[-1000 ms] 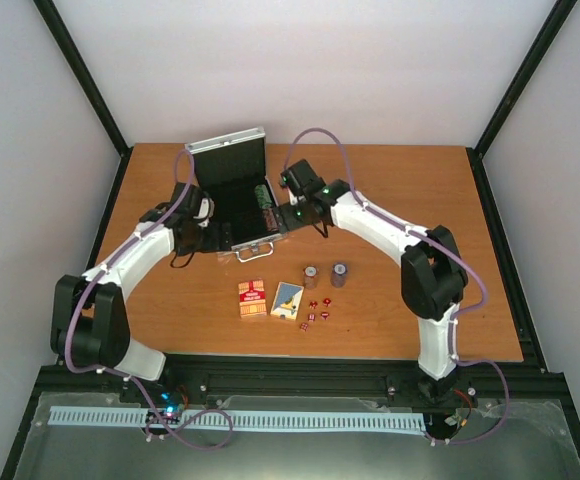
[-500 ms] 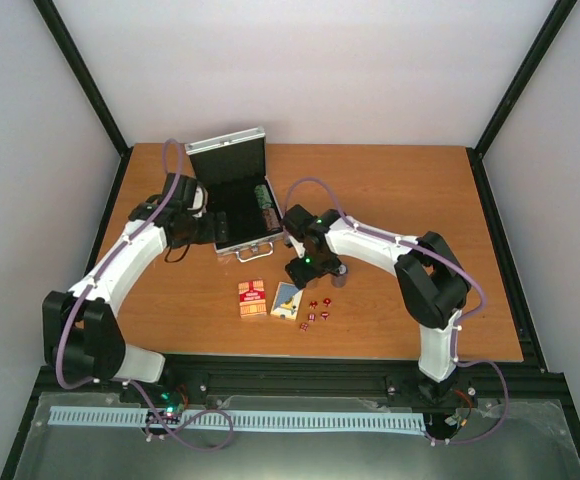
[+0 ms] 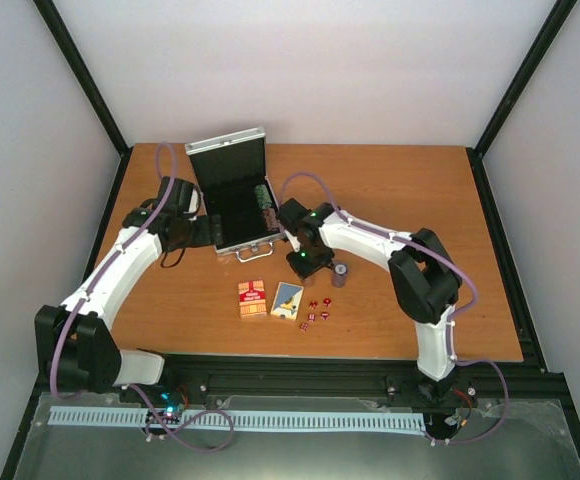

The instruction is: Pack up texas hold em set

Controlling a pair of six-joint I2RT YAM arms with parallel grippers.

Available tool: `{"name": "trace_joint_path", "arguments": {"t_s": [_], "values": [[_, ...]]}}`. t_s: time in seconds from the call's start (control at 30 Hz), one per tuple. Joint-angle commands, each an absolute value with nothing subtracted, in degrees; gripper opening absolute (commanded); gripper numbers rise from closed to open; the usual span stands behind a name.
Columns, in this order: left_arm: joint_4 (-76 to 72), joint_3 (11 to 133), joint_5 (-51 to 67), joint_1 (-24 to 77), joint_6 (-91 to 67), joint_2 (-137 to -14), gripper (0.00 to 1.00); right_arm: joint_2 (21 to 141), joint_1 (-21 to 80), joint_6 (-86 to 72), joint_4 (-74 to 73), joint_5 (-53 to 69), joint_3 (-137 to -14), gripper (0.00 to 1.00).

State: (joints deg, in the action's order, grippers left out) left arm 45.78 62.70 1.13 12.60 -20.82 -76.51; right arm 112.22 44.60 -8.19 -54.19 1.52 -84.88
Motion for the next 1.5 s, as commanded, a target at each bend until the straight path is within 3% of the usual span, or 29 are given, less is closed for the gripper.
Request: {"name": "trace_joint_path", "arguments": {"t_s": [0.0, 0.23, 0.47, 0.73, 1.33, 1.47], "values": [[48.0, 64.08, -0.86, 12.07, -21.63, -74.97, 1.0, 113.58, 44.56, -7.26, -57.94, -1.33, -91.55, 0.07], [49.2, 66.76, 0.44, 10.37, -22.13, -74.75, 1.0, 115.0, 44.56, -6.81, -59.82, 1.16, -110.6, 0.03], [51.07, 66.72, 0.41, 6.93, -24.61, -77.33, 1.0, 122.11, 44.56, -11.32, -37.55, 10.41, -115.47, 0.03], [52.51, 67.09, -3.78, 2.85, -26.5, -76.03, 1.0, 140.46, 44.65, -20.05, -24.77, 17.01, -134.66, 0.03], [50.79, 63.26, -1.61, 2.83, -25.16, -75.48, 1.0, 152.94, 47.93, -22.14, -7.35, 2.35, -138.09, 0.03], [50.77, 62.93, -1.13, 2.82, -24.55, -75.57, 1.0, 156.1, 48.92, -21.86, -8.93, -3.24, -141.17, 0.12]]}}
